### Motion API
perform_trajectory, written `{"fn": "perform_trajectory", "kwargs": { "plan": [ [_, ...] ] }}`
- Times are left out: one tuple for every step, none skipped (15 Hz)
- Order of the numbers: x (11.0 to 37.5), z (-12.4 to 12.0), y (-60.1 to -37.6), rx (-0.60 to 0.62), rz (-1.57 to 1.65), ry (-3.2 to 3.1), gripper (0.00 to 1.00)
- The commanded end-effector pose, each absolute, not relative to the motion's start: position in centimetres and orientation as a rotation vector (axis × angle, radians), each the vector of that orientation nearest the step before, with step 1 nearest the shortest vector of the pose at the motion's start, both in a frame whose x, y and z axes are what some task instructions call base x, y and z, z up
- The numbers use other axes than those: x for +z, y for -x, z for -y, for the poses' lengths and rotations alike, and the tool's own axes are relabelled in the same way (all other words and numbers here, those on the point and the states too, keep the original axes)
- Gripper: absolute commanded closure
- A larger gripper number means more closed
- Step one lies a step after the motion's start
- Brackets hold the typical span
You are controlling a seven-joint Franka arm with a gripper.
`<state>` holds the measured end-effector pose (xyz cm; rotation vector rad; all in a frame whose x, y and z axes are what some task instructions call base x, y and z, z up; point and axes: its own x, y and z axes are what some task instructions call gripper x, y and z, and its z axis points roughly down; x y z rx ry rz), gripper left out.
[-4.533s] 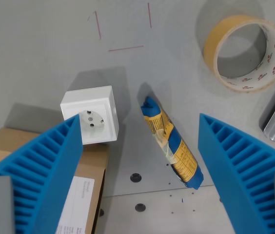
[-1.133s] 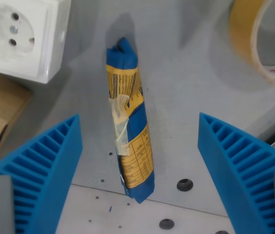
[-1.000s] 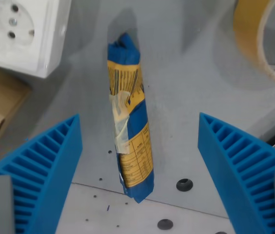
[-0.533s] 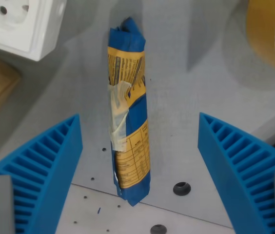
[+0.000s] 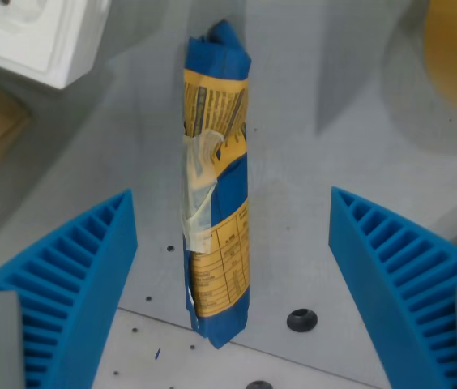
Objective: Pick up the blue bag
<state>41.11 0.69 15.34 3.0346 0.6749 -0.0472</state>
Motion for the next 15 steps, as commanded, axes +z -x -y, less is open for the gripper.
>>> {"fn": "perform_trajectory", "kwargs": {
  "plan": [
    [15.0, 0.0, -40.7, 0.113, -0.733, -2.977, 0.0],
    [15.2, 0.0, -40.7, 0.109, -0.731, -2.979, 0.0],
    [15.3, 0.0, -40.7, 0.105, -0.728, -2.981, 0.0],
    [15.5, 0.0, -40.7, 0.1, -0.725, -2.982, 0.0],
    [15.6, 0.0, -40.7, 0.096, -0.72, -2.984, 0.0],
    [15.1, -0.5, -40.7, 0.093, -0.716, -2.986, 0.0],
    [14.6, -0.7, -40.9, 0.094, -0.714, -2.986, 0.0],
    [14.1, -0.7, -41.0, 0.094, -0.711, -2.987, 0.0],
    [13.6, -0.7, -41.1, 0.095, -0.708, -2.986, 0.0],
    [13.1, -0.7, -41.3, 0.099, -0.706, -2.985, 0.0],
    [12.6, -0.7, -41.2, 0.096, -0.703, -2.984, 0.0],
    [12.1, -0.7, -41.4, 0.1, -0.701, -2.981, 1.0],
    [12.1, -0.7, -41.4, 0.1, -0.701, -2.981, 1.0],
    [12.1, -0.7, -41.4, 0.1, -0.701, -2.981, 1.0],
    [12.1, -0.7, -41.4, 0.1, -0.701, -2.981, 1.0]
  ]
}}
